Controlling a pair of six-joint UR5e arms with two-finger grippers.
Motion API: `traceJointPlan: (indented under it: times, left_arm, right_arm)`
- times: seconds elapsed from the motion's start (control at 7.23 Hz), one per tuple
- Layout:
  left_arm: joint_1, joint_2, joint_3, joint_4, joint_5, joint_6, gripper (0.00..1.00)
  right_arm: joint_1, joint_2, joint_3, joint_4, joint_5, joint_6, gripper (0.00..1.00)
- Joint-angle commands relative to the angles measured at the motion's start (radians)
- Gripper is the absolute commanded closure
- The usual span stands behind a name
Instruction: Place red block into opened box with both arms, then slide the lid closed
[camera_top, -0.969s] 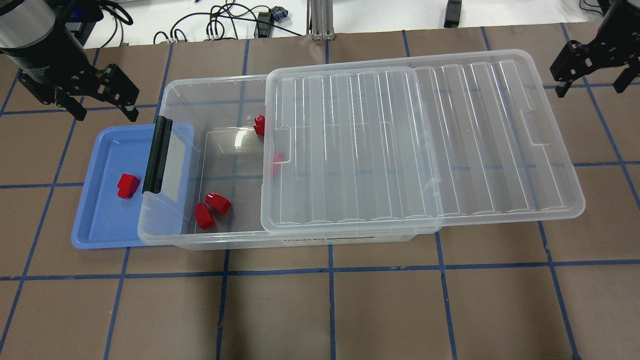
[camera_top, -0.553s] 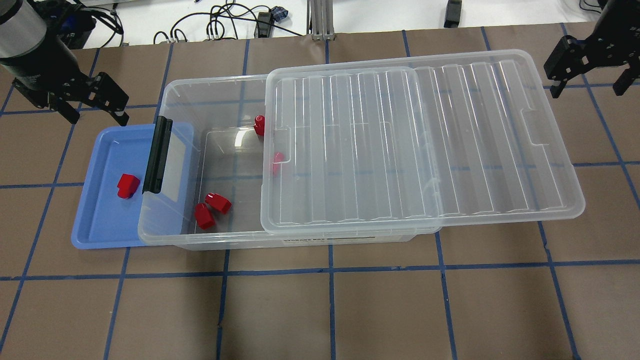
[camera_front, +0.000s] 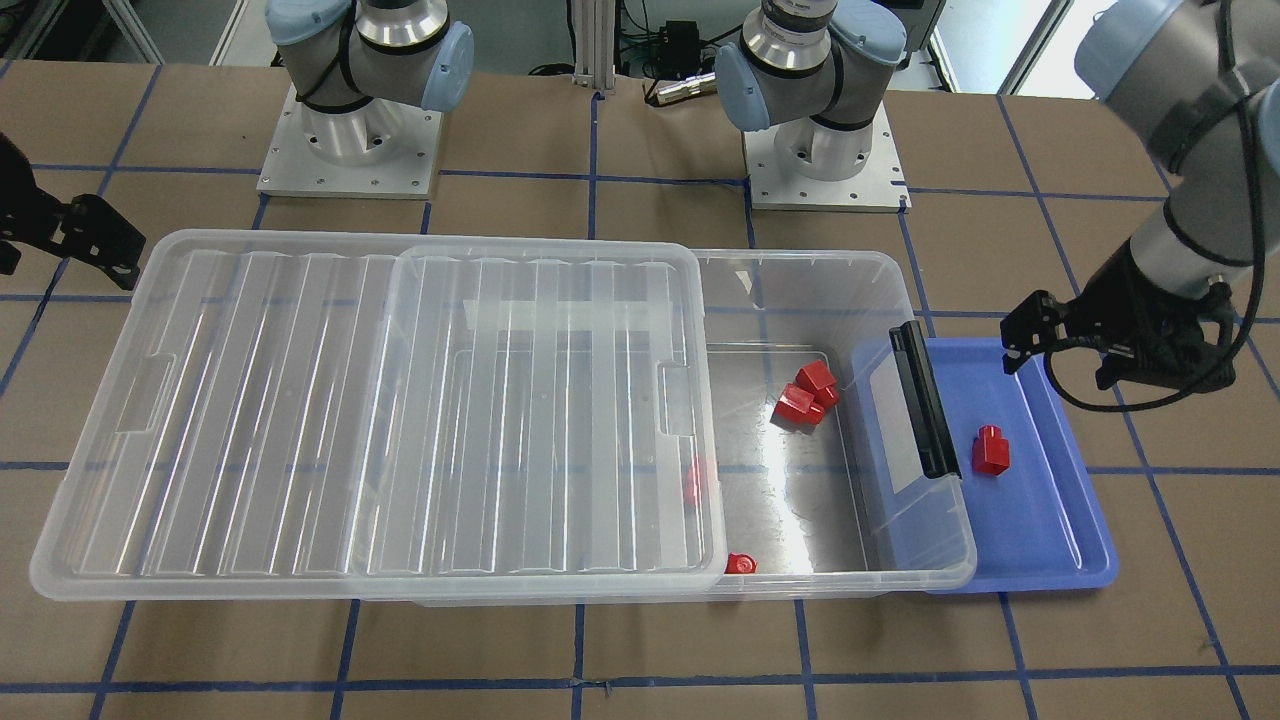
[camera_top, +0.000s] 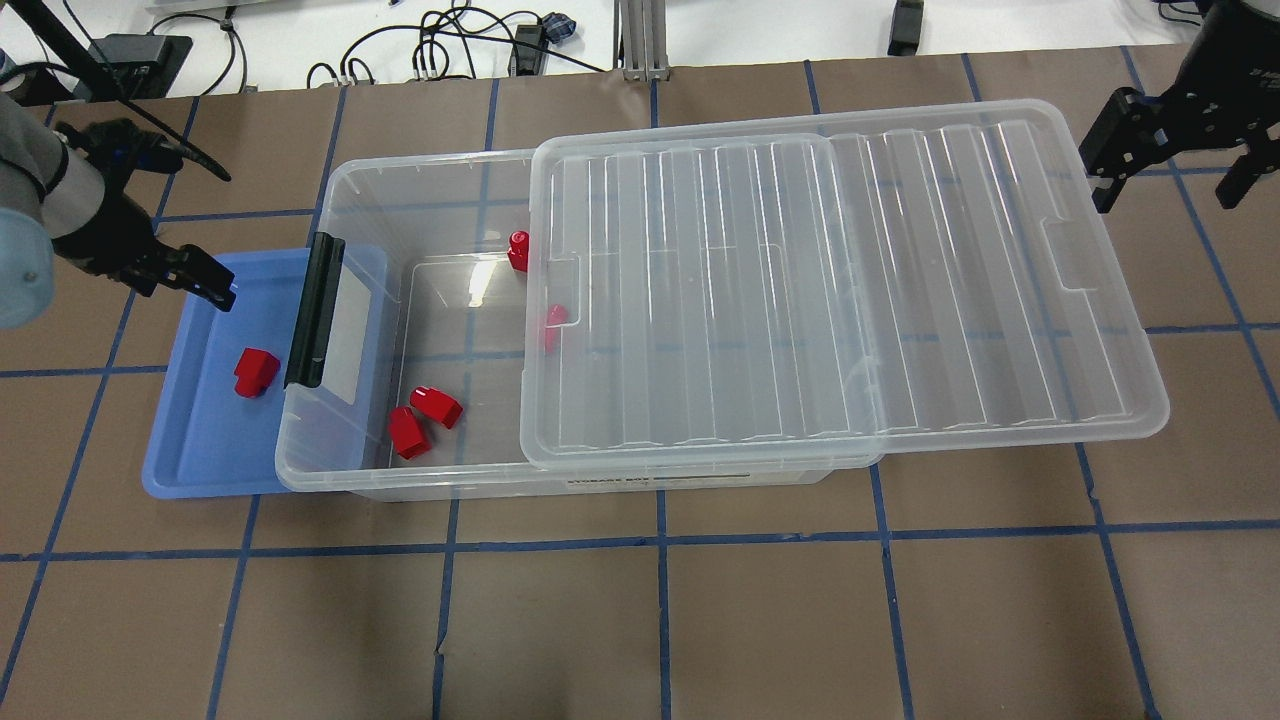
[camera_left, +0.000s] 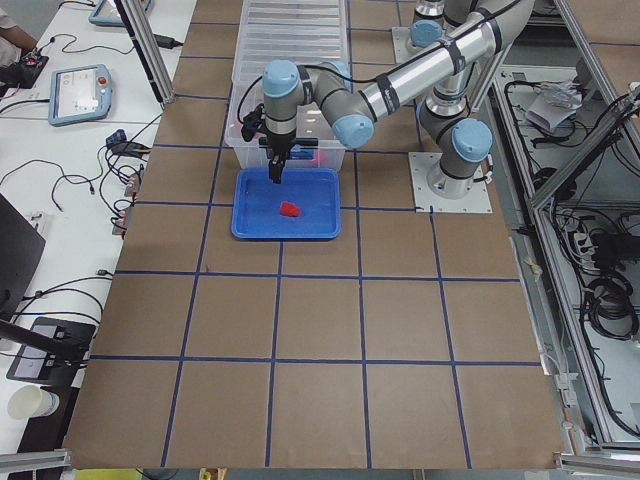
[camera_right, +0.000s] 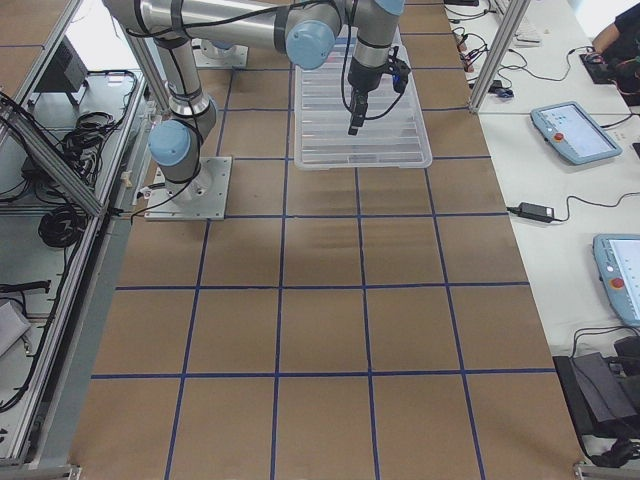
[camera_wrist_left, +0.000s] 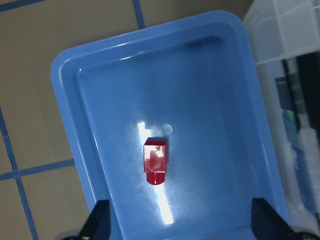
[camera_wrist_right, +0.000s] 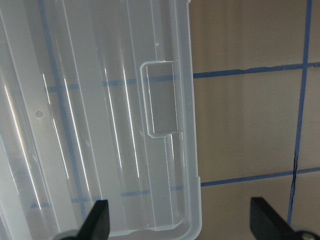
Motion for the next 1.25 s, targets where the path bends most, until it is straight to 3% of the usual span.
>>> traceJointPlan:
  times: [0.0, 0.55, 0.83, 1.11]
  left_arm:
    - [0.029, -0.06, -0.082, 0.121, -0.002, 0.08, 0.0]
    - [0.031, -0.2, -0.091, 0.201, -0.002, 0.077, 0.0]
    - [0.031, -0.23, -0.09, 0.21, -0.001, 0.07, 0.19]
    - [0.033, -0.234, -0.079, 0.216, 0.001, 0.073, 0.62]
  right_arm:
    - [-0.002, 0.003, 0.001, -0.001, 0.003, -0.003, 0.0]
    - [-0.002, 0.008, 0.001, -0.005, 0.006, 0.0, 0.0]
    - [-0.002, 0.008, 0.002, -0.007, 0.005, 0.009, 0.0]
    - [-0.004, 0.008, 0.002, -0.01, -0.005, 0.012, 0.0]
